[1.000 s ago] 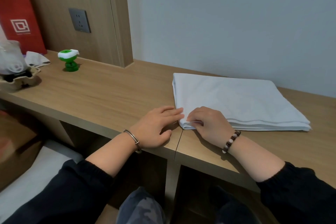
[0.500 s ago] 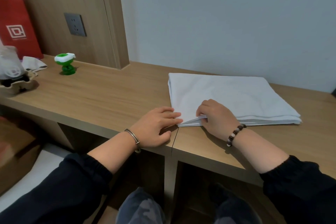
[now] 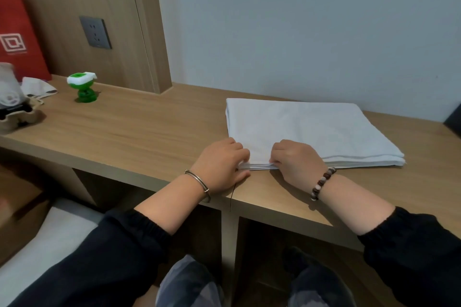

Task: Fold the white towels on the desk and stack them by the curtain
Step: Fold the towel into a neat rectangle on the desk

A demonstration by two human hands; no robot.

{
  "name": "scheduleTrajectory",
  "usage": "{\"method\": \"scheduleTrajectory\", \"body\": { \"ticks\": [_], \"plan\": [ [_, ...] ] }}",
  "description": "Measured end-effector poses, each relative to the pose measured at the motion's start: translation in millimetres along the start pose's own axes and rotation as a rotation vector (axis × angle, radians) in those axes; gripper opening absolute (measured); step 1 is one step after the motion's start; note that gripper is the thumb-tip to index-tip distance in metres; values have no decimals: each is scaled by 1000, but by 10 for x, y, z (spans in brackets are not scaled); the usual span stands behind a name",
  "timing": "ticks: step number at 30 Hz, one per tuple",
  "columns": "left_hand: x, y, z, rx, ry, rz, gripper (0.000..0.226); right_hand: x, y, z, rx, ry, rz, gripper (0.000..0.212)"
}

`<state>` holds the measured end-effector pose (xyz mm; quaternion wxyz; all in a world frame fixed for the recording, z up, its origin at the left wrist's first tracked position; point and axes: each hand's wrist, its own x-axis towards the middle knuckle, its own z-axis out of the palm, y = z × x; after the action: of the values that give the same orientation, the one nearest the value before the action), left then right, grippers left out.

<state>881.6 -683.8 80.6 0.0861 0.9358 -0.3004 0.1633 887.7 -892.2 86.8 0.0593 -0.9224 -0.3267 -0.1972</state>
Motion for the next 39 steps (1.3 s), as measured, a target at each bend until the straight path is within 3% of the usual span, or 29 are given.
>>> {"method": "scheduleTrajectory", "body": {
  "ticks": [6,17,23,26,29,33,37,39],
  "plan": [
    [102,89,-31,-144,26,-59,14,-35,13,15,26,-14,34,15],
    [170,129,-15,-52,-28,-2,15,2,32,36,59,-88,186,14],
    [179,161,-16,18,-76,21,10,-48,37,7,44,-93,139,14],
    [176,143,-17,61,-128,33,21,-169,164,-53,-64,-45,145,15],
    [148,74,-66,59,-182,61,26,-293,309,-136,-33,-9,272,18],
    [116,5,-159,24,-192,-35,14,-348,182,-127,46,-39,228,23],
    [315,17,-147,78,-166,-149,37,-298,35,-78,59,-23,173,22],
    [453,87,-102,42,-95,-141,32,-265,10,-77,39,-50,160,23]
  ]
}}
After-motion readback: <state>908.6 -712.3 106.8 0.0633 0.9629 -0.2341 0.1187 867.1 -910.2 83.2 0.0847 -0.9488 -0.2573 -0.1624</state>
